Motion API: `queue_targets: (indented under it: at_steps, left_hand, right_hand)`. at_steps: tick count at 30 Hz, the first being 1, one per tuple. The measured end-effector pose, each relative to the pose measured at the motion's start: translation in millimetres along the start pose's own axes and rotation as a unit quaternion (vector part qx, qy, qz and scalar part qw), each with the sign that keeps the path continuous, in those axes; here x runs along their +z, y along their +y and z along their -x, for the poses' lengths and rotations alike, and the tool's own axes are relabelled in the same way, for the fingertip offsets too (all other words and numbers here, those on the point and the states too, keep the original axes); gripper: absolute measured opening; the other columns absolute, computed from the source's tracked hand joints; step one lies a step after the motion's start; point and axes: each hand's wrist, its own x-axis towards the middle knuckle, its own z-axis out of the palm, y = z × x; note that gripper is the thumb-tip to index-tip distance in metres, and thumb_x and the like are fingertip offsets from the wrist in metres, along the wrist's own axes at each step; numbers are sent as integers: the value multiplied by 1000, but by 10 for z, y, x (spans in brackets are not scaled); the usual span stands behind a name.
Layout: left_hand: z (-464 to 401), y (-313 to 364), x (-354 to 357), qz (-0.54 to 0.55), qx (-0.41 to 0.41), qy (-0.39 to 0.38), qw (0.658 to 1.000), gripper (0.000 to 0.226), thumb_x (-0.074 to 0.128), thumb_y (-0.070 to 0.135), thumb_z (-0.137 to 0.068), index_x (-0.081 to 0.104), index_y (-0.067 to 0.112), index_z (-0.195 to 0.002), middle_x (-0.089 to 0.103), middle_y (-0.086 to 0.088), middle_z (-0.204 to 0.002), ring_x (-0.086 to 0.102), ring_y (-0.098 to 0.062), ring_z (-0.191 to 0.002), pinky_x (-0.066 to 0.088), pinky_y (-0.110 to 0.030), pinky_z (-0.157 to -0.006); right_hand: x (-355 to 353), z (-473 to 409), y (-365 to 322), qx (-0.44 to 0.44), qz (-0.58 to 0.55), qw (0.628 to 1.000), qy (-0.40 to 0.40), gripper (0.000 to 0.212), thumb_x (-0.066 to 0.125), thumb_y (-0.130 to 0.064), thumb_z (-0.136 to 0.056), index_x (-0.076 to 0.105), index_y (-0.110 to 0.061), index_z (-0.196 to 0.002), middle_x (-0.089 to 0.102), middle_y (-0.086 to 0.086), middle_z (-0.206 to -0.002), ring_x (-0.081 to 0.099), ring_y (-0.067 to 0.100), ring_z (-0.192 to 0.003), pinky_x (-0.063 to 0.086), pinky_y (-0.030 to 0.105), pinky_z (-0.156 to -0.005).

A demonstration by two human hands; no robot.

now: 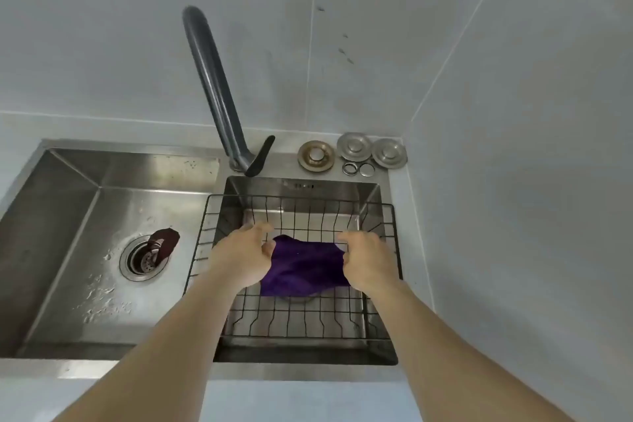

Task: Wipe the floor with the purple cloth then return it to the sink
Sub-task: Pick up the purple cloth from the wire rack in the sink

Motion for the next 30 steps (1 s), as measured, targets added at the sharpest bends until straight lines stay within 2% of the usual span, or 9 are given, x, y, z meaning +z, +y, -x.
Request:
queue_targets:
  at_steps: [3,8,11,14,18,20,24,27,30]
  left_hand:
    - [-288,-65,183,14,-24,-25,999,43,39,37,-103,42,31,-146,57,-5,-144,57,-30,-127,48,-44,-97]
    - [-554,-85,377,9,-61,-57,996,49,42,44,-102,36,35,-150,58,-6,-141,58,-33,-125,48,-45,-95]
    - [-653,-88,466,35,-71,-45,996,50,52,41,-98,42,33,-146,67,-5,-127,63,-32,-116,53,-46,-94]
    - [-647,-74,489,40,-69,-29,996,38,60,36,-96,56,31,-133,70,-4,-118,66,-31,-108,52,-40,-85]
    - [-574,-113,421,72,-48,-7,996,25,63,34,-95,61,29,-119,63,6,-92,67,-25,-94,49,-35,-75]
    - [-527,-130,352,89,-29,-11,996,23,64,33,-94,61,29,-117,63,9,-87,66,-20,-86,52,-35,-76]
    - [-375,-132,200,137,0,7,991,22,69,28,-92,63,30,-113,67,9,-93,66,-13,-85,54,-33,-82]
    - [-180,-115,100,156,29,37,987,21,70,27,-91,62,31,-111,59,17,-89,62,-10,-86,48,-28,-80]
    - [82,-126,-30,155,61,75,983,21,69,23,-92,62,28,-111,61,14,-88,62,-11,-87,49,-27,-80]
  right_hand:
    - [207,-260,76,17,0,1000,-3,39,61,0,-88,68,-26,-116,74,3,-110,69,27,-99,61,42,-81]
    - [400,-488,95,18,12,1000,7,26,61,-15,-97,67,-21,-122,69,3,-120,67,27,-108,58,43,-87]
    - [483,-570,125,12,8,1000,11,30,64,-23,-97,65,-24,-127,65,3,-121,64,26,-109,57,42,-86]
    - [541,-572,127,9,11,1000,2,28,66,-21,-95,68,-28,-122,66,2,-115,63,25,-107,58,41,-83]
    - [505,-561,87,11,16,1000,17,12,63,-11,-94,68,-20,-100,66,1,-104,63,24,-98,54,36,-74]
    - [452,-530,74,9,-4,1000,17,15,66,-10,-92,67,-18,-104,62,2,-108,64,24,-97,56,37,-79]
    - [444,-362,88,7,-6,1000,-19,35,70,-5,-88,60,-19,-119,66,6,-113,68,28,-101,60,43,-86]
    - [449,-129,72,18,6,1000,-15,22,67,-8,-92,63,-18,-111,70,5,-104,70,26,-95,61,41,-81]
    - [316,122,12,22,-11,998,52,14,65,-16,-95,67,-19,-108,67,1,-103,67,21,-95,60,36,-79]
